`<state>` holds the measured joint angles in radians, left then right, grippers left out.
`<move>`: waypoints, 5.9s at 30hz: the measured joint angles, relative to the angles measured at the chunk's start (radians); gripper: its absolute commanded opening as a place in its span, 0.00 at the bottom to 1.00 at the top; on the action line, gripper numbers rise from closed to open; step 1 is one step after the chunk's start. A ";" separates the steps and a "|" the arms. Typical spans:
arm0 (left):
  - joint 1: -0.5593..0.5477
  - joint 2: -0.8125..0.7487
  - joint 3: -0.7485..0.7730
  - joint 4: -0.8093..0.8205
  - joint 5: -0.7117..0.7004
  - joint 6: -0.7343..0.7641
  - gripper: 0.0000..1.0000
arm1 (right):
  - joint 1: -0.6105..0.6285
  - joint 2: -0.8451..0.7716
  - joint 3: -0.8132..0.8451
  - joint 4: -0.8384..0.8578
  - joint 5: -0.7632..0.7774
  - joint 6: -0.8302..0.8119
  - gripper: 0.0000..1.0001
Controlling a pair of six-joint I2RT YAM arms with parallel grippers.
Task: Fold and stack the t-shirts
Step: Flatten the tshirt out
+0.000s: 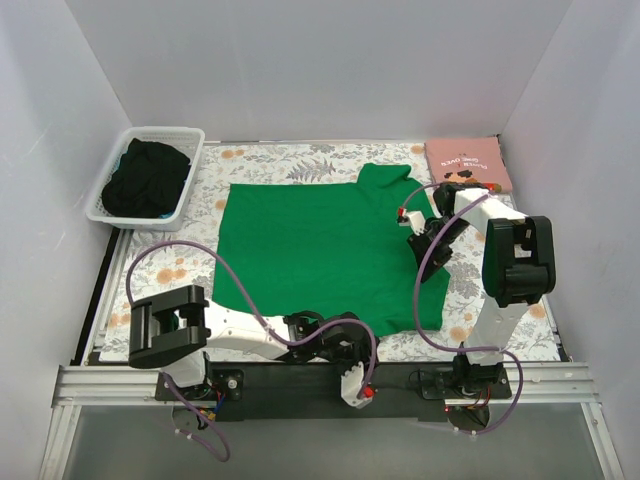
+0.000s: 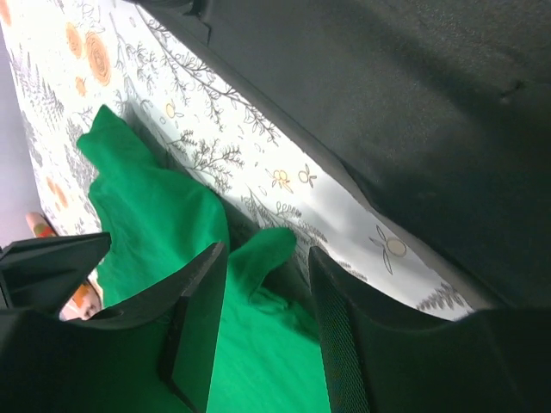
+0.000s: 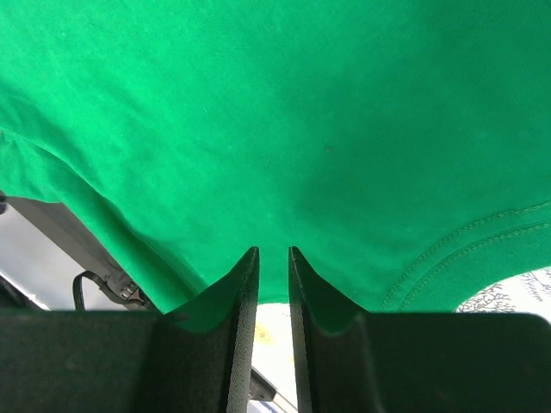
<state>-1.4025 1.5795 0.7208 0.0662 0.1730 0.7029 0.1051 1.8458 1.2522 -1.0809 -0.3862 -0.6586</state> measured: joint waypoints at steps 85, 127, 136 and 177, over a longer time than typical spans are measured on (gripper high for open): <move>1.210 -0.025 0.266 -0.766 0.260 -1.315 0.52 | 0.687 -0.217 -0.256 0.310 0.226 0.157 0.16; 1.316 0.262 0.419 -0.872 0.286 -1.263 0.45 | 0.782 -0.346 -0.352 0.304 0.230 0.151 0.66; 1.322 0.263 0.420 -0.866 0.289 -1.265 0.45 | 0.833 -0.315 -0.395 0.421 0.277 0.191 0.52; 1.417 0.310 0.518 -0.820 0.240 -1.180 0.47 | 0.949 -0.274 -0.170 -0.172 -0.053 -0.105 0.78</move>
<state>0.0147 1.8893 1.2385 -0.7536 0.4129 -0.4774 1.0546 1.5715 1.0824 -1.2533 -0.4397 -0.7639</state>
